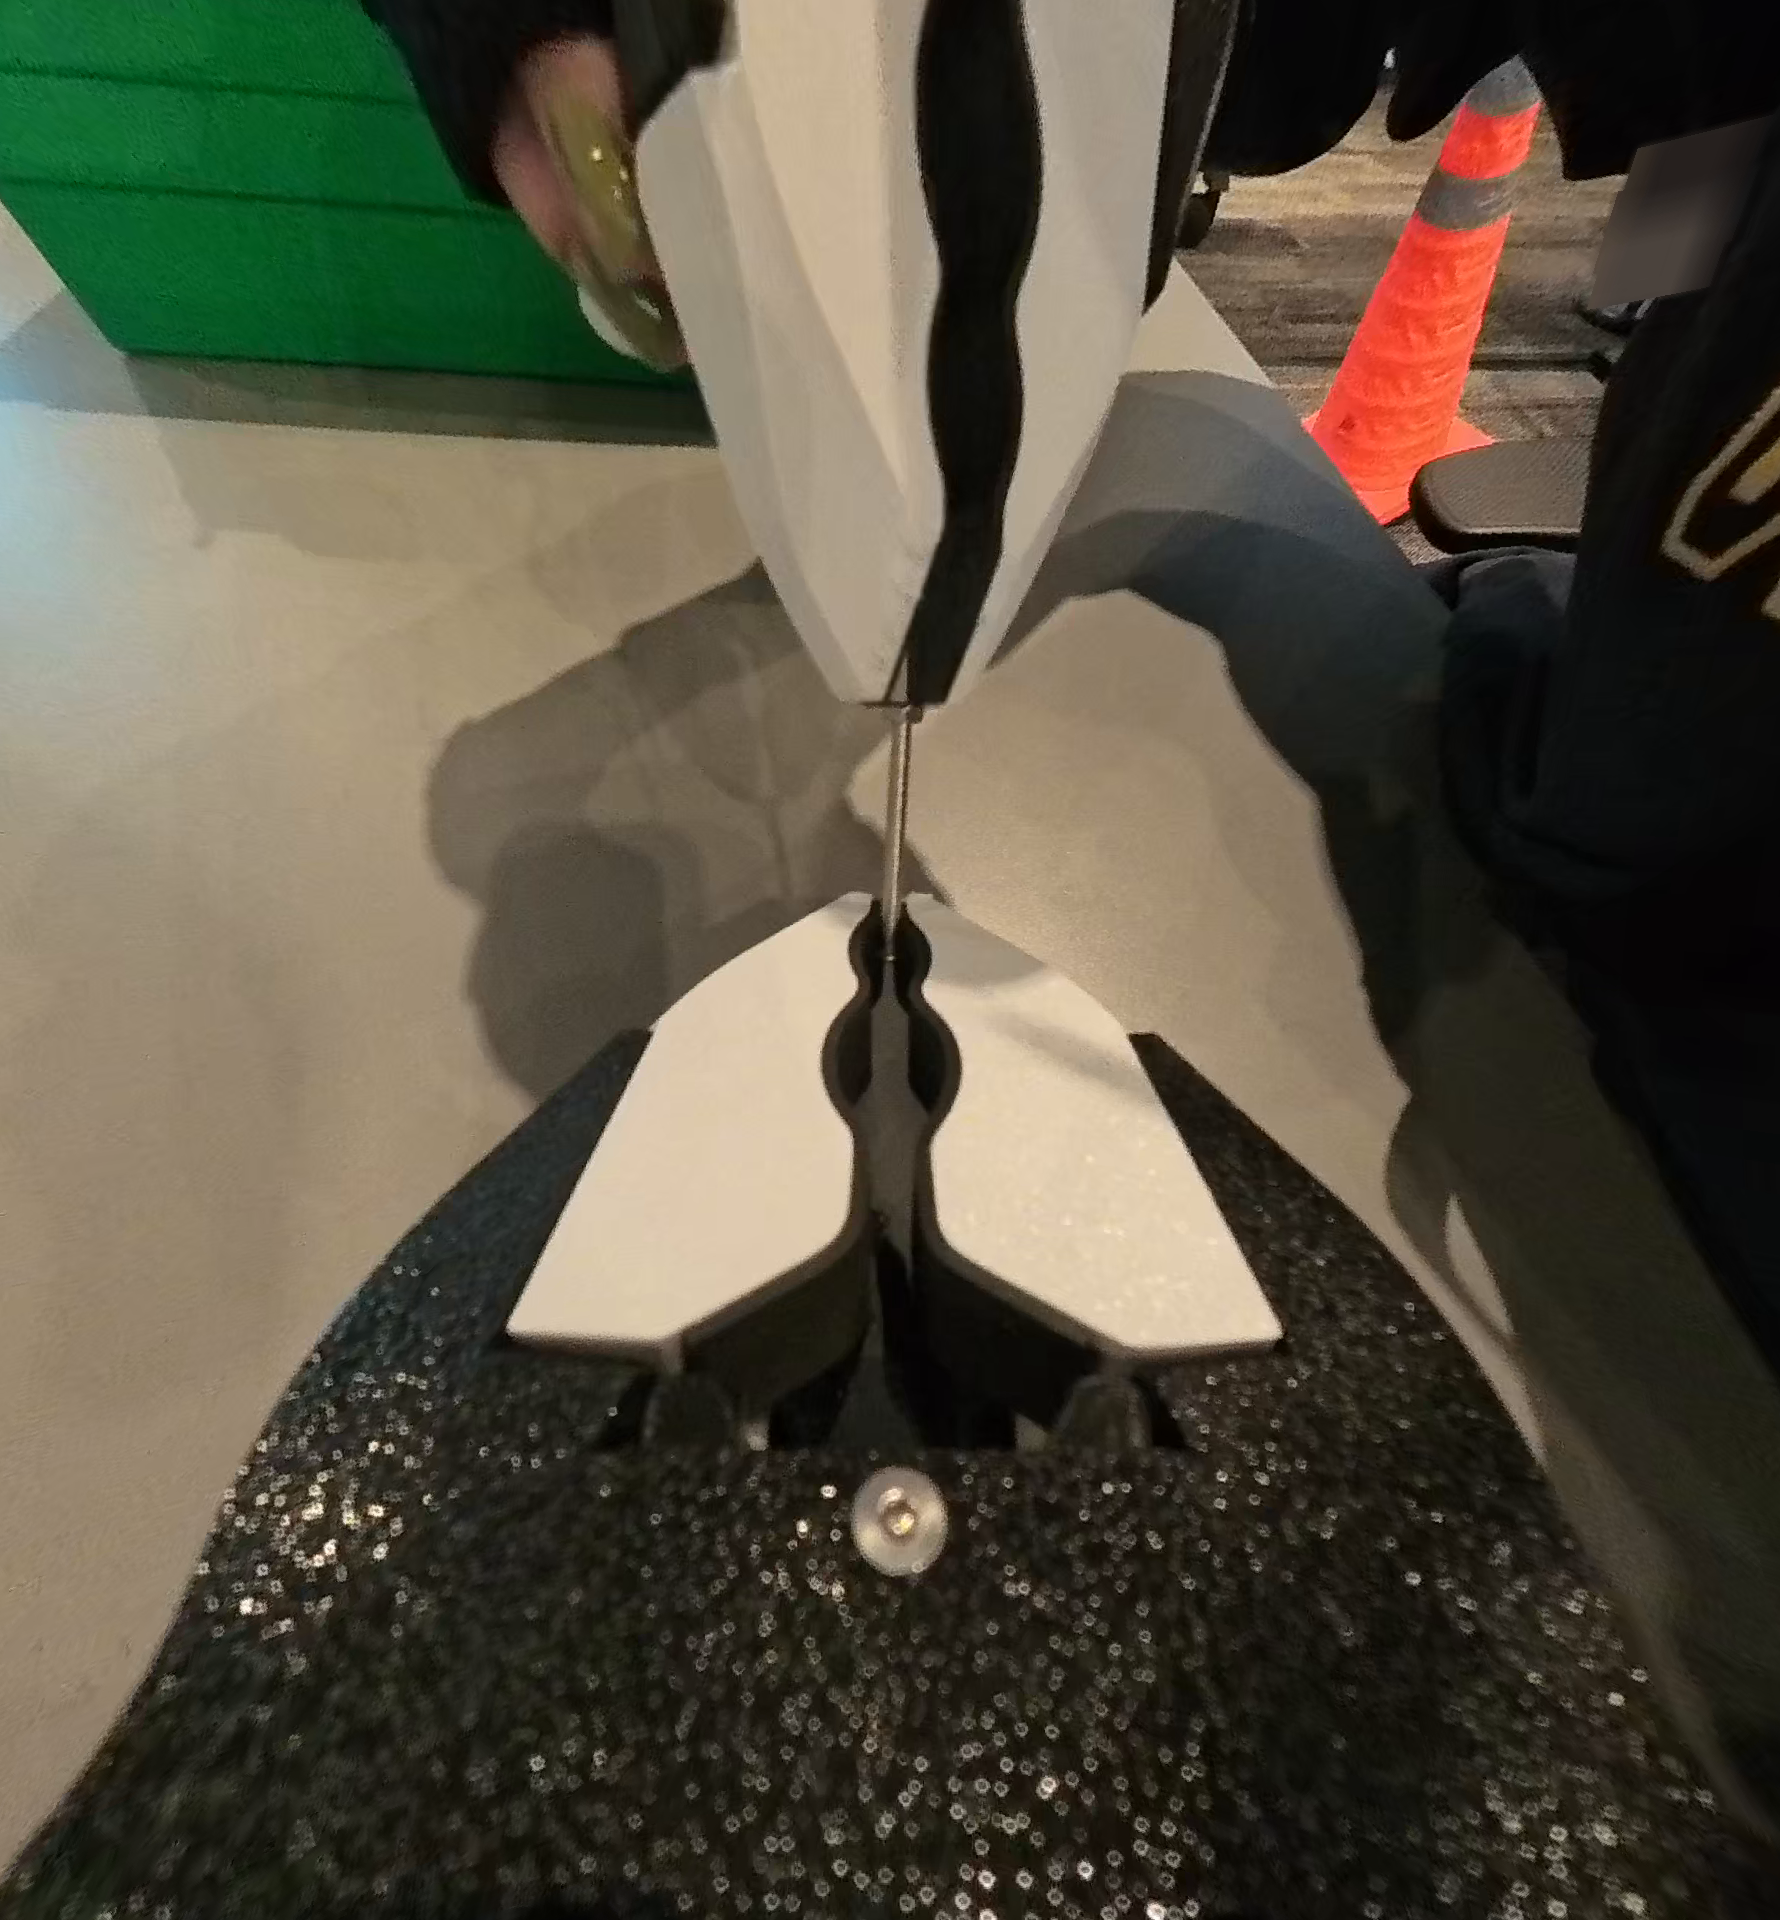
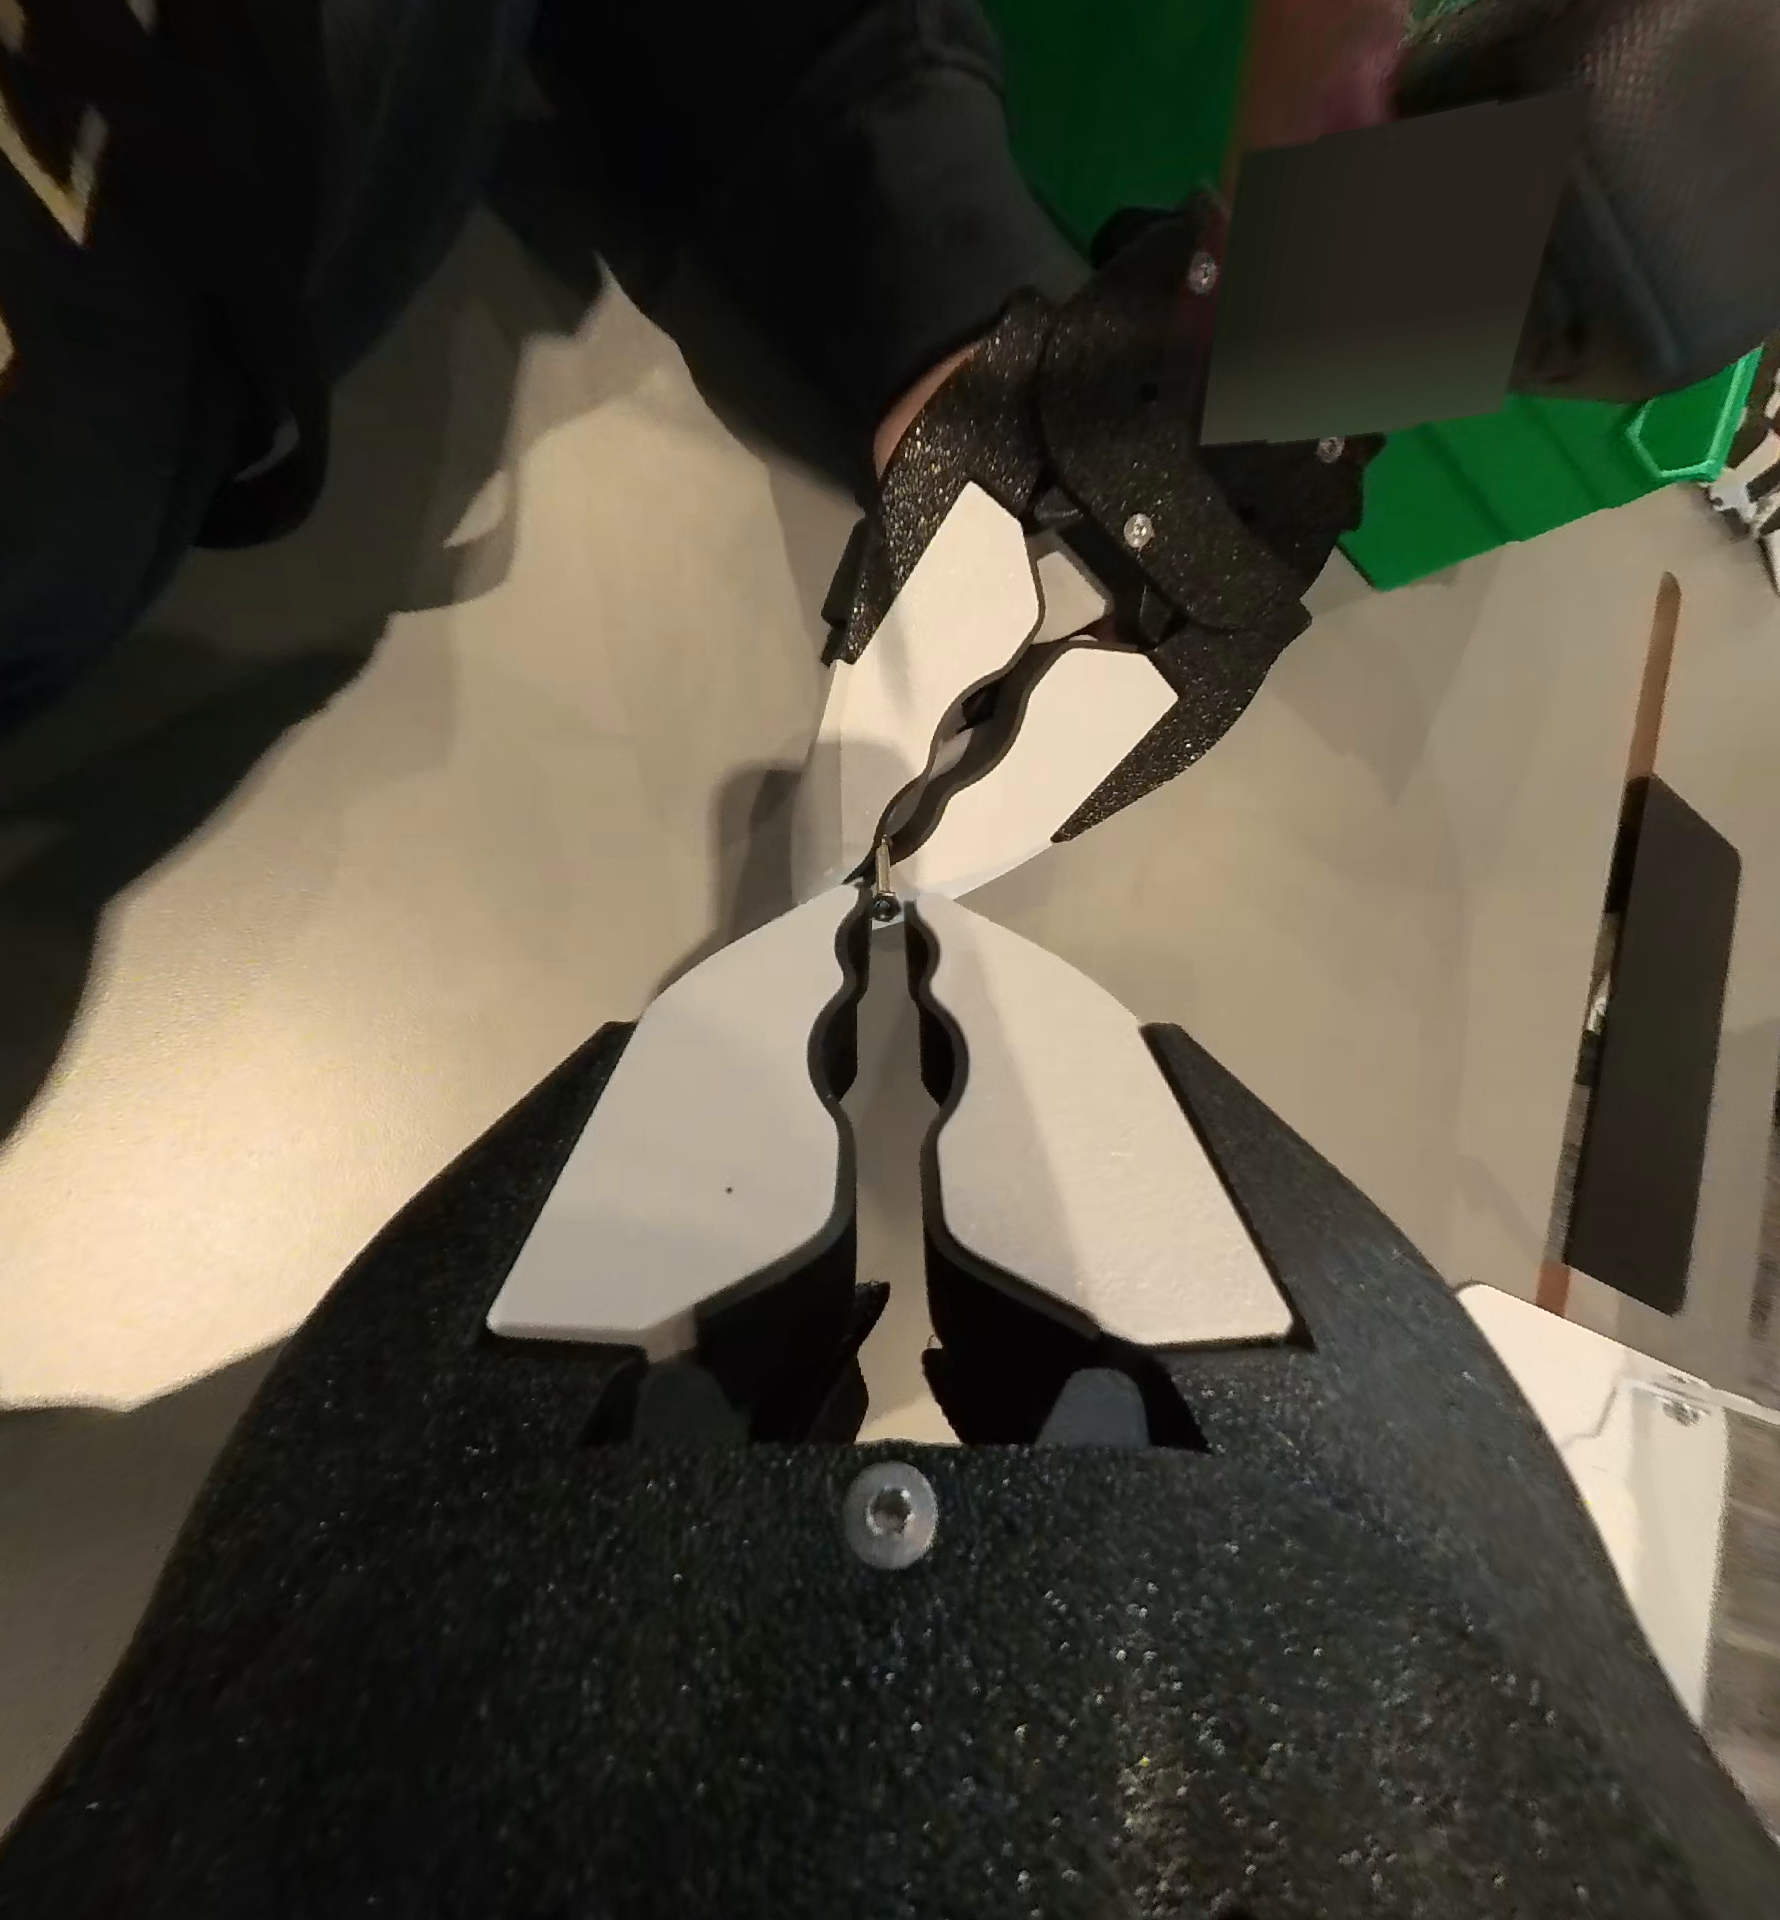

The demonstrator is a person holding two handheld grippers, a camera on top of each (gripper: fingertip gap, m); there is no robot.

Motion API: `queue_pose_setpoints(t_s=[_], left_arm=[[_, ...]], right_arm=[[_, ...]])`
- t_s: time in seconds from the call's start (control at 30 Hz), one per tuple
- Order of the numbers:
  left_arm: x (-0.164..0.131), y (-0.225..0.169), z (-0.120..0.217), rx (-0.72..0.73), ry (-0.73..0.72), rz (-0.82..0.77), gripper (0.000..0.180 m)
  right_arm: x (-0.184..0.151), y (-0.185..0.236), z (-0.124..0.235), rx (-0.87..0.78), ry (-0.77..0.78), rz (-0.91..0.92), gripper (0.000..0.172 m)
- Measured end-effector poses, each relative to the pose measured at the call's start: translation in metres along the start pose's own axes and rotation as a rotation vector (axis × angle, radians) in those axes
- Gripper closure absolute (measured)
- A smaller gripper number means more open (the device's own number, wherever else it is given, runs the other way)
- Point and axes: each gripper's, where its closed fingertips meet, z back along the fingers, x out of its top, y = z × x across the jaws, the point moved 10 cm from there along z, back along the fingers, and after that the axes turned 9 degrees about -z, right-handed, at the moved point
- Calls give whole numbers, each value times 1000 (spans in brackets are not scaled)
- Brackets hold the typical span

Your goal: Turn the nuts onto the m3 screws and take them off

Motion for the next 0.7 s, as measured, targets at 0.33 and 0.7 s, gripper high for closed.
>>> queue_pose_setpoints(t_s=[0.33,0.7], left_arm=[[0,0,0,0,4,-5,179],[0,0,4,60,-32,-5,180]], right_arm=[[-2,0,0,8,-13,-57,168],[-7,4,1,-102,-87,-350,172]])
